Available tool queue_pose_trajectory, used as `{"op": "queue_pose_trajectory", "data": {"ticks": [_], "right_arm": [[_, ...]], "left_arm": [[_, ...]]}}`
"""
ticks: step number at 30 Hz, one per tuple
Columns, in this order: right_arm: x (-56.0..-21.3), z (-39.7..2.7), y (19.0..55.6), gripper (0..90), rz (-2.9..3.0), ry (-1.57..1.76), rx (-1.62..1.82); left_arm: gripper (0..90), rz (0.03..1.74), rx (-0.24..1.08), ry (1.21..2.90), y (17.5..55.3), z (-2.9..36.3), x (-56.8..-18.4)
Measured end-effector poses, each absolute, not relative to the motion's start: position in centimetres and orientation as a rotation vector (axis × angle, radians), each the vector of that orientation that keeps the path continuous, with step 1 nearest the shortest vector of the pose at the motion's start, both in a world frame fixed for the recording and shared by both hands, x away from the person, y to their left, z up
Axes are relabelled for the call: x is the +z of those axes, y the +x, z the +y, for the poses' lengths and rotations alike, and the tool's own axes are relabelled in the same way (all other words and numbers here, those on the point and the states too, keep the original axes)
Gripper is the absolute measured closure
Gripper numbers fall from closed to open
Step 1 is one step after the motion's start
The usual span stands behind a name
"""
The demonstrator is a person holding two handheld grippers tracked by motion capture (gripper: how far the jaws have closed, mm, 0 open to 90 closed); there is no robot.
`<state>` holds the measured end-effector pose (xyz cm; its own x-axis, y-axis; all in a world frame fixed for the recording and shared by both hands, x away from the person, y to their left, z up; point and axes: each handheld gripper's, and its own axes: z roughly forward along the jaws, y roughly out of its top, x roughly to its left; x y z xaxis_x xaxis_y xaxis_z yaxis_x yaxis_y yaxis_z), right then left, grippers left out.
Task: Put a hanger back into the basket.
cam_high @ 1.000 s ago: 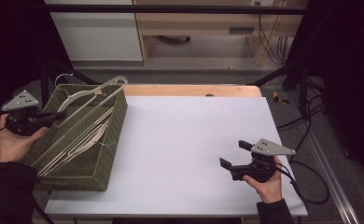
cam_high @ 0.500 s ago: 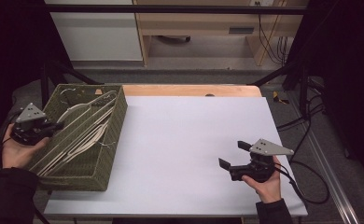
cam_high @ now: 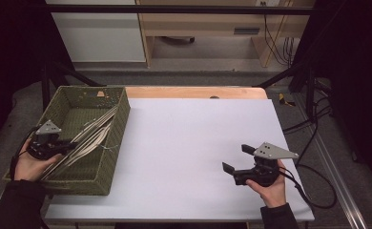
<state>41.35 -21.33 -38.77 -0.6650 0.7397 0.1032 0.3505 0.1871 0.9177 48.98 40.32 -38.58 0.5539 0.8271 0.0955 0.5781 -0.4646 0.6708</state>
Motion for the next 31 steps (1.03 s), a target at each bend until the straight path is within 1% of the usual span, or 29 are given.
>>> {"op": "queue_pose_trajectory", "data": {"ticks": [1, 3, 4, 6, 9, 13, 17, 20, 23, 31], "right_arm": [[-38.8, -21.3, 41.4, 5.5, 2.103, 1.027, 1.472], [-38.7, -21.4, 41.3, 5.5, 2.102, 1.029, 1.475], [-38.7, -21.4, 41.3, 5.5, 2.106, 1.019, 1.474], [-38.7, -21.4, 41.3, 5.5, 2.099, 1.022, 1.476], [-38.7, -21.4, 41.3, 5.5, 2.097, 1.025, 1.478], [-38.6, -21.6, 41.3, 5.5, 2.089, 1.023, 1.485], [-38.4, -21.7, 41.1, 5.4, 2.083, 1.024, 1.494], [-38.4, -21.8, 41.1, 5.3, 2.075, 1.020, 1.498], [-38.3, -21.9, 41.1, 5.1, 2.072, 1.016, 1.499], [-38.2, -22.7, 40.9, 4.7, 2.043, 1.022, 1.508]], "left_arm": [[72.7, 1.115, 0.552, 2.198, 48.9, 40.2, -38.4], [64.7, 1.134, 0.523, 2.161, 48.7, 39.9, -37.9], [60.9, 1.120, 0.528, 2.136, 48.5, 39.8, -37.5], [58.7, 1.087, 0.535, 2.092, 48.0, 39.6, -36.5], [52.0, 1.046, 0.548, 2.008, 47.1, 39.0, -35.2], [38.5, 0.993, 0.593, 1.914, 45.6, 37.4, -33.7], [25.4, 0.940, 0.609, 1.826, 44.1, 35.4, -32.9], [16.6, 0.912, 0.624, 1.804, 43.2, 33.9, -32.9], [12.1, 0.895, 0.620, 1.777, 42.5, 32.3, -33.3], [9.4, 0.881, 0.588, 1.727, 41.6, 29.6, -35.0]]}}
